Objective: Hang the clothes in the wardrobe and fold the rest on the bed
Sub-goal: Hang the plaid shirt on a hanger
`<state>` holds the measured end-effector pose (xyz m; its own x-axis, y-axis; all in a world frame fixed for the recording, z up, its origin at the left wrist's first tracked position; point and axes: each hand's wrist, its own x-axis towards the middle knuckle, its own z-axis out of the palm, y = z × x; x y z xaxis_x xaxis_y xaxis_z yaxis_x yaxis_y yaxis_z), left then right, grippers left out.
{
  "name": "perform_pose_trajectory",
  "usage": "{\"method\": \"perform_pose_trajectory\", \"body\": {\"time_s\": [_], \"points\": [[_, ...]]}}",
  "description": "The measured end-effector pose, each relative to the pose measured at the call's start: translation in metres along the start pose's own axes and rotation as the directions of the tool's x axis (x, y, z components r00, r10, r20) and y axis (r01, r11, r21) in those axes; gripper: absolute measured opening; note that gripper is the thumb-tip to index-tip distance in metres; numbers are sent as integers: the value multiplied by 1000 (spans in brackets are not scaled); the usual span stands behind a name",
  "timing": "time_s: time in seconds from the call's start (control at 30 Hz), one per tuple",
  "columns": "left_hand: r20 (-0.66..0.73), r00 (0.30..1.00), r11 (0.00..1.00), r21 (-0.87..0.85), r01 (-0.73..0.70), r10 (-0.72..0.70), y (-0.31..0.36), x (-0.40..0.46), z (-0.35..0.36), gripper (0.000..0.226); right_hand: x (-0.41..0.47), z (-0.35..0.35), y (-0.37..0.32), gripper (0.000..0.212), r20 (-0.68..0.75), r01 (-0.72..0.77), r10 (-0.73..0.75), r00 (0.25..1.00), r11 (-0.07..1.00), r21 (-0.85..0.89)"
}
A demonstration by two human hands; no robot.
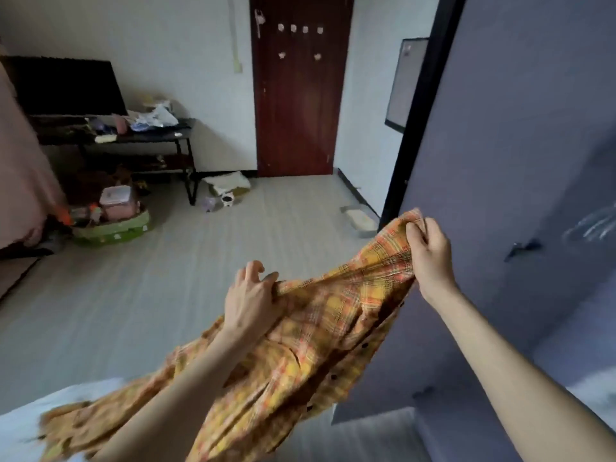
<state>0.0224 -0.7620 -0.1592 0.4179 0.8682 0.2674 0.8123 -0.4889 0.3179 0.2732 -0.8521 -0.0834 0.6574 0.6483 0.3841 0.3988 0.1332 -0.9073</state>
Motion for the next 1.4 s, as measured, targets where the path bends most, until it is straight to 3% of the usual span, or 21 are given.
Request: {"method": "perform_pose_trajectory", "body": {"time_s": [0.03, 0.13, 0.2, 0.27, 0.37, 0.4, 0.47, 0.53, 0.63, 0.7, 0.77, 0.83, 0.93, 1.0, 1.07, 1.13, 1.23, 1.3, 1.4], "points": [[36, 999, 999, -41, -9, 10, 6, 3, -2, 44, -1, -12, 7, 14, -21, 7, -9, 1000, 996, -91], [249, 959, 984, -147, -102, 137, 51, 16, 1, 47, -18, -57, 29, 56, 7, -104, 121, 993, 877, -468], [342, 917, 959, -260, -117, 204, 82, 22, 4, 51, -31, -79, 37, 52, 55, -126, 211, 976, 750, -649], [352, 894, 925, -349, -149, 277, 116, 23, 5, 46, -44, -96, 39, 39, 202, -89, 311, 929, 715, -693], [303, 868, 883, -387, -265, 393, 168, 18, 4, 32, -67, -114, 32, 39, 457, -78, 458, 762, 766, -638], [295, 860, 872, -398, -285, 416, 185, 13, 3, 29, -75, -118, 28, 46, 500, -88, 479, 722, 780, -620], [266, 850, 833, -464, -301, 455, 218, 7, 2, 25, -85, -125, 25, 54, 504, -98, 476, 721, 790, -605], [211, 840, 775, -541, -326, 501, 248, 5, 0, 25, -88, -134, 26, 40, 398, -133, 444, 803, 784, -606], [51, 837, 688, -598, -411, 545, 286, 12, -6, 26, -74, -159, 26, 16, 99, -188, 304, 947, 779, -598], [-93, 830, 646, -583, -493, 549, 307, 23, -6, 23, -56, -183, 29, 12, -88, -176, 160, 983, 708, -684], [-181, 817, 649, -525, -551, 548, 328, 40, 0, 22, -34, -208, 36, 13, -193, -166, 40, 980, 693, -701], [-180, 825, 684, -480, -549, 535, 350, 61, 10, 24, -8, -230, 43, 13, -195, -149, 28, 980, 754, -640], [-140, 870, 716, -515, -472, 473, 378, 91, 26, 28, 30, -258, 56, 15, -8, -166, 177, 984, 903, -396], [-150, 879, 725, -512, -460, 452, 398, 107, 38, 28, 54, -282, 72, 9, 136, -244, 279, 950, 942, -230], [-179, 872, 735, -478, -481, 455, 417, 122, 51, 25, 78, -303, 93, 16, 177, -306, 310, 934, 951, -51], [-208, 861, 744, -436, -507, 465, 433, 135, 62, 24, 104, -316, 115, 24, 14, -321, 321, 947, 947, 5], [-215, 804, 749, -291, -595, 554, 455, 154, 81, 26, 155, -329, 150, 27, -324, -303, 214, 922, 918, -255], [-227, 757, 742, -165, -650, 613, 467, 168, 93, 28, 193, -333, 167, 25, -407, -315, 149, 901, 870, -380], [-243, 718, 726, -73, -684, 652, 477, 180, 100, 25, 244, -332, 183, 28, -479, -396, 207, 853, 855, -335]]}}
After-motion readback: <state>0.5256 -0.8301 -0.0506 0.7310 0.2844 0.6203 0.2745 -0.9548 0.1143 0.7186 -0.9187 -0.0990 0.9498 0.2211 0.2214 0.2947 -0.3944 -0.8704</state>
